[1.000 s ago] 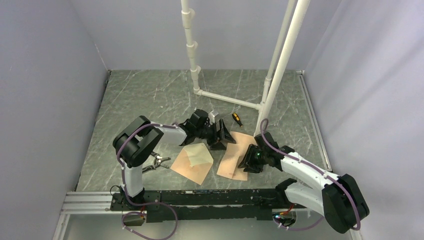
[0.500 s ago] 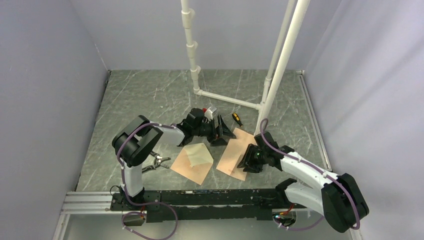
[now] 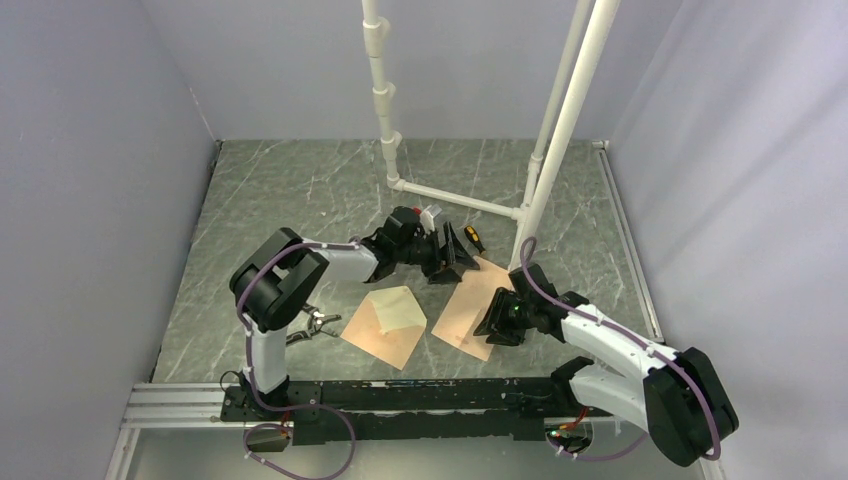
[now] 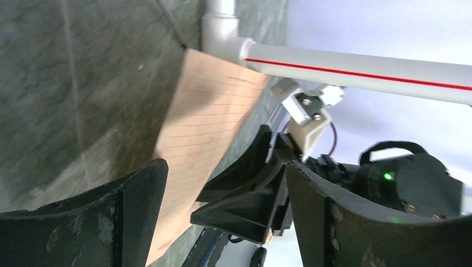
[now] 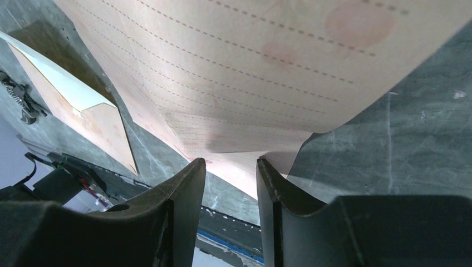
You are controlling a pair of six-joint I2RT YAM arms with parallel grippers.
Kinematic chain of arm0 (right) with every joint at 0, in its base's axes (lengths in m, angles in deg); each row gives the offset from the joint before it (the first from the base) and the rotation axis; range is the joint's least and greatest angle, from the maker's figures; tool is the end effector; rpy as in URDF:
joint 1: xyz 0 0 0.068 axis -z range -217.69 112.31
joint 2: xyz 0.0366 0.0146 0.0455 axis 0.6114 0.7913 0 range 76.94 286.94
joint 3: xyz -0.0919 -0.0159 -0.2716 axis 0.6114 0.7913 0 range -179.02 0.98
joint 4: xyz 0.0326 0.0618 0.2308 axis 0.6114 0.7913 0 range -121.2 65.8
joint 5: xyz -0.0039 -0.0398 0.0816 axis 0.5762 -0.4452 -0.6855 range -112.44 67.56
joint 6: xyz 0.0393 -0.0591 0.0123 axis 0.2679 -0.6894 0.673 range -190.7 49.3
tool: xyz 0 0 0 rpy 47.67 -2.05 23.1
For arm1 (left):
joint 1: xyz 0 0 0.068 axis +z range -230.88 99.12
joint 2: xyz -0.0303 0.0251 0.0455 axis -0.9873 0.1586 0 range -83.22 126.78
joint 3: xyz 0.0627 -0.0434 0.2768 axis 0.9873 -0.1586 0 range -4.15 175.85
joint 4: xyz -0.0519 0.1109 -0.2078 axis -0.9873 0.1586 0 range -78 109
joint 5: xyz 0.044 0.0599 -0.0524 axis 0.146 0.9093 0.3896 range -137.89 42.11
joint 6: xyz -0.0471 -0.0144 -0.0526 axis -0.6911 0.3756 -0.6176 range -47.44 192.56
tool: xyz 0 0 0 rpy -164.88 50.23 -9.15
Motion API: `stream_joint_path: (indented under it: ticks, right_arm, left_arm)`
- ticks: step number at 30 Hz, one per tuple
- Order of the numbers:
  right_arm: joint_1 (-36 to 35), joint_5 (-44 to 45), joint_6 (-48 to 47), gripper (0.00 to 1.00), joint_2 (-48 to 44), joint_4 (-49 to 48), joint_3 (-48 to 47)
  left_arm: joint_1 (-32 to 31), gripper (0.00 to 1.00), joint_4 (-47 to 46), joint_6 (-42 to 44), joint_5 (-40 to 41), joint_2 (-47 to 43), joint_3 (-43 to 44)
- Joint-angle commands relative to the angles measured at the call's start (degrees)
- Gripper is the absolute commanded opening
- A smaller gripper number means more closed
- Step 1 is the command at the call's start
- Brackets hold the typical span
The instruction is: Place the letter into the envelope and seal it
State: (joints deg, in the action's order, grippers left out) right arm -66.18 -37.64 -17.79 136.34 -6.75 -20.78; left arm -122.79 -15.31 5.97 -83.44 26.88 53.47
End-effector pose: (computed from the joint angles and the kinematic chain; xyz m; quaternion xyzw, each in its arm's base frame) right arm 0.1270 0.0868 0.1485 0.1723 0.9469 0.2532 0.0976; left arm 0.2821 -0.2999 0.1827 -0.0119 0.8203 -0.5648 0.0891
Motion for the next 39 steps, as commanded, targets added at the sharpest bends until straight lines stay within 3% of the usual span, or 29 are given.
stream_joint_path:
  ticks: [1,4,7,10,15,21,25,28,33,34,39]
  right_arm:
    - [0.01,2.19,-1.70,0.43,-0.54,0.24,1.35]
    - [0.01,2.19,-1.58,0.44,-0.93,0.25,1.73]
    - [0.04,2.28,-1.53,0.44,-1.03,0.58,1.97]
    - [0.02,2.22,-1.71,0.44,-1.03,0.47,2.07]
    - [0.01,1.28,-2.31,0.44,-1.02,-0.24,1.79]
    - [0.03,0.03,-2.36,0.44,-1.93,-1.80,1.98]
    - [0.01,-0.18,-2.39,0.44,-2.54,-1.86,2.24]
    - [0.01,-0.27,-2.28,0.44,-3.97,-1.90,2.08]
    - [0.01,-0.39,-2.21,0.45,-9.59,-1.78,0.24]
    - [0.01,-0.32,-2.24,0.45,-10.54,-1.32,-0.49]
    - [0.02,1.31,-4.15,0.51,-15.13,4.08,-7.72]
  left_arm:
    - [-1.50,0.84,15.92,7.64,7.89,-1.76,3.63]
    - [-1.67,0.86,23.53,12.62,14.35,-4.68,5.18]
    - [-1.66,0.89,25.08,15.13,17.06,-6.22,5.65]
    - [-1.60,0.90,24.91,15.71,14.11,-4.13,7.33]
    - [-2.19,0.86,18.64,12.74,0.81,2.92,9.96]
    - [-2.66,0.84,20.53,12.58,-0.77,4.85,11.35]
    - [-2.59,0.73,16.91,10.23,-3.56,4.21,10.37]
    - [-2.60,0.59,14.96,9.05,-3.85,2.81,9.84]
    - [-2.36,0.07,18.92,12.48,-5.18,1.01,11.82]
    - [-2.32,0.03,19.55,12.91,-5.71,0.95,12.23]
    - [-1.78,0.02,26.27,19.09,-6.03,-3.72,13.67]
